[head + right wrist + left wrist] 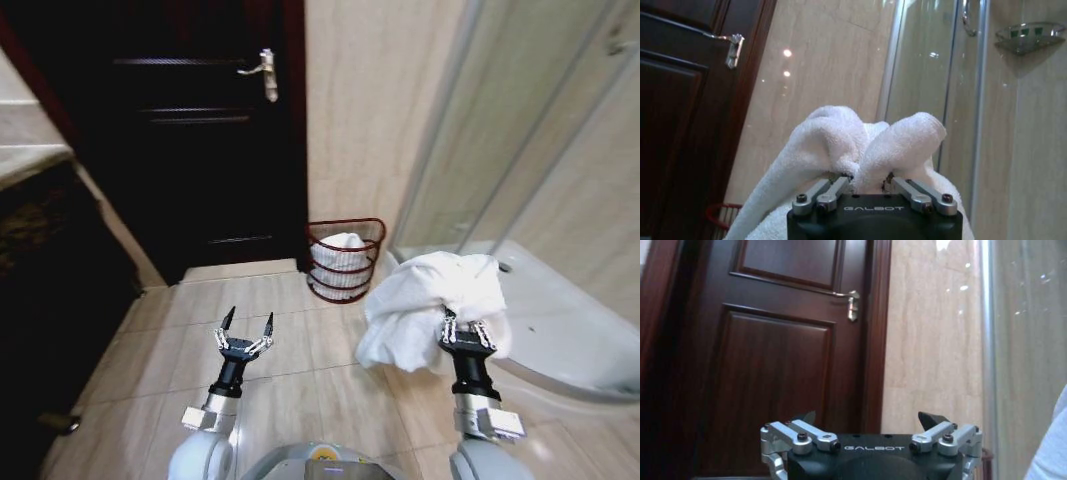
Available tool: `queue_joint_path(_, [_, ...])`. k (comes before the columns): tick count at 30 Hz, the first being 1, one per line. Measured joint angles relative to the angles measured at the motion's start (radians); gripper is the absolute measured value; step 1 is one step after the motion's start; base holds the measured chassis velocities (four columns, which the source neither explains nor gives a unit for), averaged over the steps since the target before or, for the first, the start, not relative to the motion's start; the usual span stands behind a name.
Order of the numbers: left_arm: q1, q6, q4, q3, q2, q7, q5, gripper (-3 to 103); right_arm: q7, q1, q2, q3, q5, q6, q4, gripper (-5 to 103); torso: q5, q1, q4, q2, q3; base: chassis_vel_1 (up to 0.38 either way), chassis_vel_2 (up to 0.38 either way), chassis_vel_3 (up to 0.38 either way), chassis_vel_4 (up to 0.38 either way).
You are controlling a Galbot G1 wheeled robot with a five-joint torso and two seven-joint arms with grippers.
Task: Discard the used towel into the hamper.
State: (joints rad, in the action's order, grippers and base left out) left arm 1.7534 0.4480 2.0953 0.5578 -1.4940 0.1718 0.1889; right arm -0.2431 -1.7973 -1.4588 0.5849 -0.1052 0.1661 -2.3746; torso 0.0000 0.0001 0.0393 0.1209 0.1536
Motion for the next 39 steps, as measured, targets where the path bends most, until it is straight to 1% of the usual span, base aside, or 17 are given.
queue_joint_path(3, [0.008, -0.014, 0.017, -0.001, -0.008, -0.026, -0.009, 100, 0.006, 0.007, 0.009, 0.005, 0.022, -0.013, -0.006, 19, 0.0002, 0.001, -0.0002, 0.005, 0.004, 0.000, 0.000, 0.000, 0.000])
queue_joint_path(8, [0.013, -0.019, 0.027, 0.000, -0.013, -0.041, -0.018, 100, 0.022, 0.007, 0.014, 0.005, 0.036, -0.015, -0.013, 19, 0.0001, 0.003, -0.0003, 0.017, 0.013, 0.000, 0.000, 0.000, 0.000])
queue_joint_path(11, [0.021, -0.024, 0.036, 0.001, -0.016, -0.055, -0.025, 100, 0.036, -0.001, 0.021, -0.013, 0.088, -0.036, -0.034, 19, -0.0001, 0.007, 0.0000, 0.034, 0.026, 0.000, 0.000, 0.000, 0.000])
queue_joint_path(12, [0.021, -0.024, 0.036, 0.001, -0.016, -0.055, -0.025, 100, 0.036, -0.001, 0.021, -0.013, 0.088, -0.036, -0.034, 19, -0.0001, 0.007, 0.0000, 0.034, 0.026, 0.000, 0.000, 0.000, 0.000])
queue_joint_path(15, [0.025, -0.029, 0.042, 0.001, -0.018, -0.082, -0.034, 100, 0.078, -0.010, 0.022, -0.018, 0.112, -0.045, -0.047, 19, 0.0000, 0.013, -0.0001, 0.051, 0.037, 0.000, 0.000, 0.000, 0.000])
queue_joint_path(16, [0.025, -0.029, 0.042, 0.001, -0.018, -0.082, -0.034, 100, 0.078, -0.010, 0.022, -0.018, 0.112, -0.045, -0.047, 19, 0.0000, 0.013, -0.0001, 0.051, 0.037, 0.000, 0.000, 0.000, 0.000])
queue_joint_path(18, [0.029, -0.041, 0.049, 0.000, -0.018, -0.114, -0.044, 100, 0.113, -0.014, 0.028, -0.017, 0.123, -0.053, -0.050, 19, 0.0000, 0.016, 0.0000, 0.063, 0.046, 0.000, 0.000, 0.000, 0.000])
queue_joint_path(19, [0.029, -0.041, 0.049, 0.000, -0.018, -0.114, -0.044, 100, 0.113, -0.014, 0.028, -0.017, 0.123, -0.053, -0.050, 19, 0.0000, 0.016, 0.0000, 0.063, 0.046, 0.000, 0.000, 0.000, 0.000])
queue_joint_path(22, [0.030, -0.055, 0.056, 0.000, -0.016, -0.143, -0.049, 100, 0.150, -0.017, 0.033, -0.017, 0.144, -0.060, -0.063, 19, 0.0000, 0.021, 0.0000, 0.080, 0.060, 0.000, 0.000, 0.000, 0.000])
queue_joint_path(23, [0.030, -0.055, 0.056, 0.000, -0.016, -0.143, -0.049, 100, 0.150, -0.017, 0.033, -0.017, 0.144, -0.060, -0.063, 19, 0.0000, 0.021, 0.0000, 0.080, 0.060, 0.000, 0.000, 0.000, 0.000])
queue_joint_path(26, [0.027, -0.063, 0.064, -0.001, -0.015, -0.157, -0.055, 100, 0.157, -0.011, 0.038, -0.014, 0.152, -0.068, -0.073, 19, 0.0000, 0.025, 0.0000, 0.097, 0.072, 0.000, 0.000, 0.000, 0.000])
queue_joint_path(27, [0.027, -0.063, 0.064, -0.001, -0.015, -0.157, -0.055, 100, 0.157, -0.011, 0.038, -0.014, 0.152, -0.068, -0.073, 19, 0.0000, 0.025, 0.0000, 0.097, 0.072, 0.000, 0.000, 0.000, 0.000])
queue_joint_path(31, [0.029, -0.078, 0.075, -0.006, -0.015, -0.160, -0.059, 100, 0.157, -0.005, 0.042, -0.004, 0.156, -0.088, -0.085, 19, 0.0000, 0.032, 0.0000, 0.117, 0.085, 0.000, 0.000, 0.000, 0.000])
queue_joint_path(39, [0.024, -0.110, 0.101, -0.007, -0.009, -0.177, -0.064, 100, 0.152, -0.001, 0.041, 0.006, 0.163, -0.090, -0.095, 19, 0.0000, 0.042, -0.0001, 0.150, 0.108, 0.000, 0.000, 0.000, 0.000])
